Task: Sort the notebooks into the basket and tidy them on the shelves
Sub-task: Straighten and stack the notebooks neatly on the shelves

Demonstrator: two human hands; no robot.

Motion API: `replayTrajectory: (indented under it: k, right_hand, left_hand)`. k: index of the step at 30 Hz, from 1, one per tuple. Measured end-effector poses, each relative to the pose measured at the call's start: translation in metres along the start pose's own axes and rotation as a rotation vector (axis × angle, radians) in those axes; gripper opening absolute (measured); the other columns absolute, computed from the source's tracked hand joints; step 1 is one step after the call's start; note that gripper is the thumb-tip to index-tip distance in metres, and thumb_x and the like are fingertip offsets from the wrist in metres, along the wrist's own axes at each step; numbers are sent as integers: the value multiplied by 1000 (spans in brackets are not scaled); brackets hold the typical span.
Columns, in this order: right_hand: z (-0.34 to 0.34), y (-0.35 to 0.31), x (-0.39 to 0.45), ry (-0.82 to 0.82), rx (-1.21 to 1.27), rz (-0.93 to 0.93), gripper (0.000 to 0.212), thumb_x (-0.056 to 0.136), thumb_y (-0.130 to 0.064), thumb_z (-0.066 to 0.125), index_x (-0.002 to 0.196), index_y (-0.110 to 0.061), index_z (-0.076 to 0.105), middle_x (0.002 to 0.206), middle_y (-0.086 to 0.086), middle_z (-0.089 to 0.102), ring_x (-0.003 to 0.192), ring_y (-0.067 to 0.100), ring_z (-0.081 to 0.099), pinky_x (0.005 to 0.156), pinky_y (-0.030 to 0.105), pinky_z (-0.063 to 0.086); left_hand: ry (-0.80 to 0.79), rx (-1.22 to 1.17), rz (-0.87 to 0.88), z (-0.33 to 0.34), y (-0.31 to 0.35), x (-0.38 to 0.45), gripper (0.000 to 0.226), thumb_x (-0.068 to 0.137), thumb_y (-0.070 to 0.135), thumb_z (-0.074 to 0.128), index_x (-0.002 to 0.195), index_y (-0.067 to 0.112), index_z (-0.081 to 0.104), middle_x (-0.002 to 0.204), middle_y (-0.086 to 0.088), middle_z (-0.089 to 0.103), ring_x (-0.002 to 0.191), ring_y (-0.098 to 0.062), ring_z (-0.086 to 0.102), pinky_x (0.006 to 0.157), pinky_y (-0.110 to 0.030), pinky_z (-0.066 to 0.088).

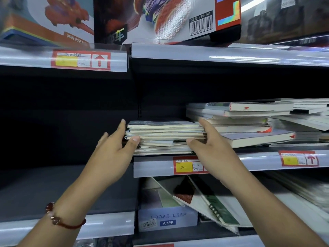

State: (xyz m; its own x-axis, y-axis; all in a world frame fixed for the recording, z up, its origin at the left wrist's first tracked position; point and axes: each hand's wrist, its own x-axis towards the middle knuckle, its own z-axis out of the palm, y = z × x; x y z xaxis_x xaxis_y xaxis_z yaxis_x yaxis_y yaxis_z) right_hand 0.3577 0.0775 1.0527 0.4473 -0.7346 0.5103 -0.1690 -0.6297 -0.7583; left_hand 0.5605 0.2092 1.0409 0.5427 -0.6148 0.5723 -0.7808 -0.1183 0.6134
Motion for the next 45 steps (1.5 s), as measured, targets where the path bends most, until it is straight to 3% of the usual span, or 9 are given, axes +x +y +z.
replayTrajectory:
  k: [4,6,8,11,13,23,29,36,45]
  right_hand:
    - [-5,-3,6,-16,44,4,66,97,-36,57,154,-39,24,97,-27,52,93,-13,48,66,13,39]
    - [-3,-6,9,-2,6,-28,65,98,-38,56,155,-36,25,99,-20,55,102,-11,41,70,16,42]
    - [-2,-7,10,23,-66,-77,65,97,-43,57,155,-33,28,131,-15,55,75,0,43,88,22,39]
    - [-4,-5,10,57,-201,-116,58,95,-46,59,149,-32,41,149,-12,47,126,7,52,99,26,38]
    - [-5,-4,11,88,-282,-152,50,95,-44,61,143,-32,52,142,-10,55,125,9,52,96,25,40]
    - [1,0,10,92,-246,-153,40,97,-41,58,136,-35,57,127,-11,61,98,6,58,88,24,43]
    - [-1,-7,8,64,-210,-101,45,98,-42,54,142,-35,50,137,-11,54,114,11,58,92,26,44]
    - [-10,-7,14,89,-46,-49,36,99,-36,55,134,-30,61,128,-14,62,107,2,53,81,20,36]
    - [-9,-7,10,23,17,-53,34,96,-40,57,130,-36,61,111,-24,61,98,-10,54,75,9,34]
  left_hand:
    - [57,86,57,-5,6,6,59,98,49,48,153,46,26,144,8,53,118,-11,55,91,-30,39]
    - [52,85,57,-7,6,9,58,94,52,54,149,46,36,135,10,60,109,-7,57,91,-31,42]
    - [46,49,53,-10,4,12,58,87,59,61,141,45,46,132,16,62,121,-8,57,98,-33,45]
    - [58,-33,37,-13,2,18,48,79,61,70,123,43,59,105,19,74,92,-3,69,88,-33,52]
    - [74,-59,24,-13,2,22,50,73,62,75,118,42,64,98,16,74,84,-1,70,85,-33,55]
    - [84,-281,-126,-20,-21,22,79,78,71,60,145,32,48,147,7,51,134,-9,47,111,-33,35]
    - [-113,-831,-231,-16,-26,18,63,83,57,69,128,14,65,121,-7,71,117,-23,66,112,-43,39]
    - [-43,-622,-153,-1,-6,-5,109,62,67,78,154,36,30,149,19,41,130,-2,40,103,-26,28]
    - [45,-321,-36,11,3,-20,112,69,58,78,155,48,7,151,27,31,128,6,34,99,-22,30]
